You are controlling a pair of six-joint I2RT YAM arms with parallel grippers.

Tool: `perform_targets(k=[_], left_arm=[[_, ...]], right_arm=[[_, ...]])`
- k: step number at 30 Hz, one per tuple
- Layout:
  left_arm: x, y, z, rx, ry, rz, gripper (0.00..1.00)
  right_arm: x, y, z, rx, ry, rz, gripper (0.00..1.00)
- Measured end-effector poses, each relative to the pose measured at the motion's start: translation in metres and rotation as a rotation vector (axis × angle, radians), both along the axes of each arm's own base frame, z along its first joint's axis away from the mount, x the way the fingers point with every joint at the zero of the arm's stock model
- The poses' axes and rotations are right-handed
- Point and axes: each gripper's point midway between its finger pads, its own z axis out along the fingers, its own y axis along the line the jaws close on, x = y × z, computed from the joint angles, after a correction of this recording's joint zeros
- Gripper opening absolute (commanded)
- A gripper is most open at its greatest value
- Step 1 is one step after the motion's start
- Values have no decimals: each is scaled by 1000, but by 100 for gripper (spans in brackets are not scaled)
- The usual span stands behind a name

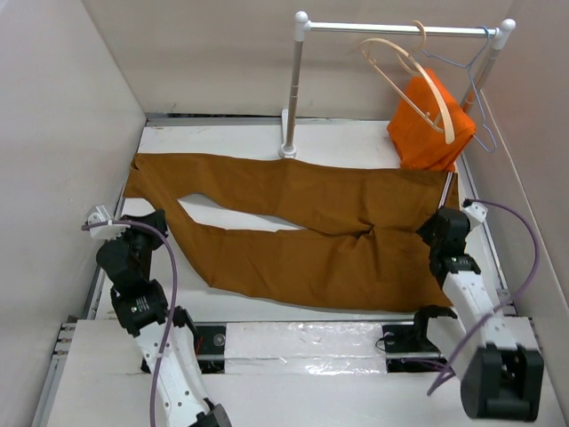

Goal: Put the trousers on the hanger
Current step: Fold the trousers at the center of the board.

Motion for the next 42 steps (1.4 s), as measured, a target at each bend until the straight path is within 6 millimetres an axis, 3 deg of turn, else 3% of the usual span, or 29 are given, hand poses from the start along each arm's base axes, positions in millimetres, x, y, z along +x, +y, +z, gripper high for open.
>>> perform_targets(k=[3,5,8,12,23,26,29,31,32,35,39,42], left_arm=[[-1,-6,-1,8,-2,-32,0],[-1,-9,-1,13,-2,-49,0],[0,-11,-1,19,1,-60,0],[-1,-11,-1,28,9,-57,0],[-4,-4,0,37,34,-12,0],[-4,-3,3,37,34,-5,0],[-4,-1,2,34,40,3,0],[-4,-1,1,32,42,2,0],[-4,-2,1,32,42,-1,0],[-4,-2,2,31,39,-5,0],[-4,-3,4,34,32,-11,0],[-3,-7,5,33,27,-24,0]], right_arm=[[13,-9,-34,84,99,5,47],[22,11,-57,137,188,80,47],[40,52,-71,176,249,206,47],[67,100,-72,195,246,317,48],[136,201,-73,220,225,508,48],[144,230,-69,218,204,577,50],[146,246,-56,205,178,632,56],[146,249,-42,190,151,649,64],[145,247,-32,180,132,646,77],[127,226,6,166,44,612,88],[90,174,49,169,-79,466,81],[54,131,46,181,-102,315,68]])
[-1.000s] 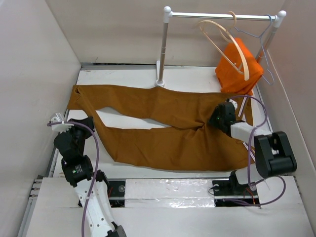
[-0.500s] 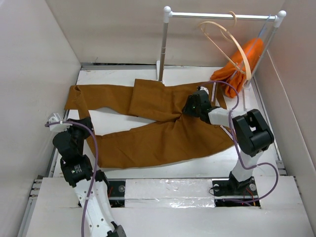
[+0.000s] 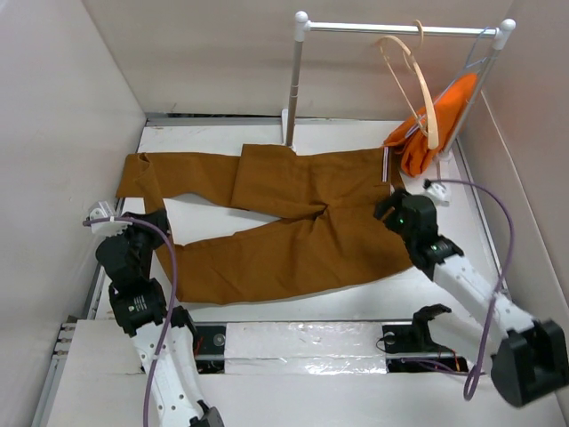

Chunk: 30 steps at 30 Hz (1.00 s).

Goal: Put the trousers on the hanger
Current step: Fold the trousers at the center of the board.

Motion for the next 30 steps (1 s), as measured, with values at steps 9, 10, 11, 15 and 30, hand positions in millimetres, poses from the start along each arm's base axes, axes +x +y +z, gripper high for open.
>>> perform_targets(k=[9,10,11,15,30], left_arm=[[1,-15,6,9,-2,-41,0],[0,-15,10,13,-5,-34,0],[-1,-15,14,19,-11,-27,0],[-8,-10,39,51,-55,19,0],[-17,0,50,87,-62,92,0]], right_arm=[[-80,-107,-64,65,165,-397,29],[-85,-114,-68,65,184,-425,31],[-90,-120,-71,58,206,-452,41],[-104,-143,-85,45,275,-545,58],[-97,-131,-132,76,465,-473,26]])
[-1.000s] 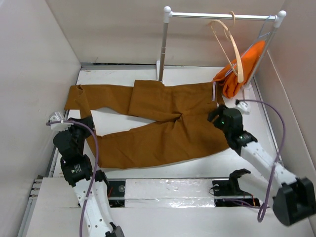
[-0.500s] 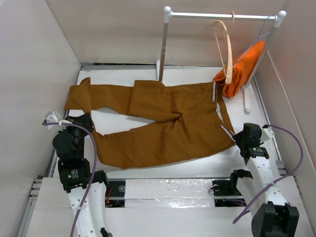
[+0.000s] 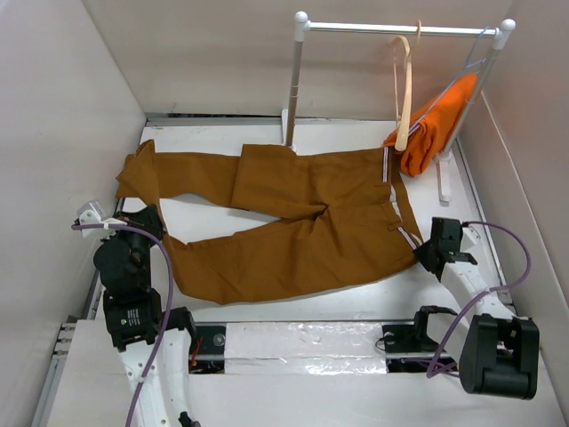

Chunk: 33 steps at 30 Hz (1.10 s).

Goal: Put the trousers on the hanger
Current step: Fold the trousers at the center of the board.

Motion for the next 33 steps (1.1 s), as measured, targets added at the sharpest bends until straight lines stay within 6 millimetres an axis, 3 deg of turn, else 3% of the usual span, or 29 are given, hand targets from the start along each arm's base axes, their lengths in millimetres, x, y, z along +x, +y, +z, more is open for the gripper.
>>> perform_targets(k=[2,5,7,12,14,18,24,27,30,33], left_arm=[[0,0,0,1,1,0,0],[0,0,0,1,1,-1,0],[0,-1,0,0,0,-6,0],[2,-7,-7,-12,10,-39,0],[4,-10,-12,-20,21,-54,0],[4,-16,-16,-31,29,-80,0],[3,-18,-15,-32,24,-88,0],[3,-14,-15,-30,25,-67,0],[3,-9,-15,-28,26,-37,0],[3,-4,-15,-26,26,-7,0]], right_arm=[[4,0,2,1,-15,-4,10],[4,-4,13,-14,-57,-24,2],[3,-9,30,-35,-111,-49,0],[-4,-45,105,-137,-270,-174,0],[-16,-66,132,-199,-283,-254,0],[-49,-89,160,-296,-262,-364,0],[-99,-90,187,-391,-259,-424,0],[-115,-92,205,-435,-241,-434,0],[-118,-90,219,-466,-235,-396,0],[-111,-83,221,-465,-243,-309,0]])
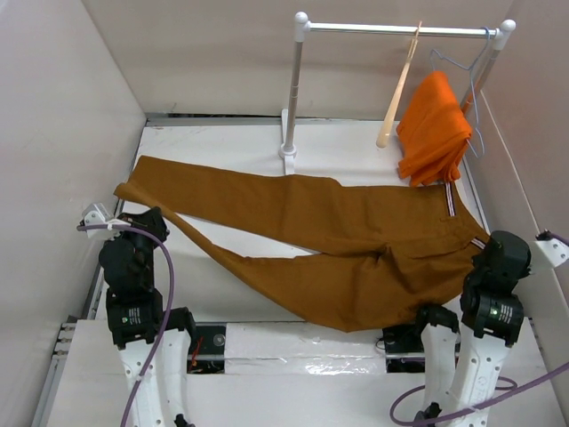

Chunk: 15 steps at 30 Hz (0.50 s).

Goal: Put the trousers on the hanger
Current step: Fold the trousers at the center of the board.

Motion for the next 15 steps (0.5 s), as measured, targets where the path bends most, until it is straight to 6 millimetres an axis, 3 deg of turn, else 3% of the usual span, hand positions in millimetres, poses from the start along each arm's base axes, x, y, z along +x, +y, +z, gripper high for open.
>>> perform_targets(k=[6,12,15], left_arm=[[4,17,-7,-22,31,95,0],[12,40,-26,-78,126,234,0],[18,54,-32,-96,175,316,0]], right_arm=[[33,0,-11,10,89,104,0],[104,-21,-26,69,244,139,0],[143,-33,-20,83,287,150,0]])
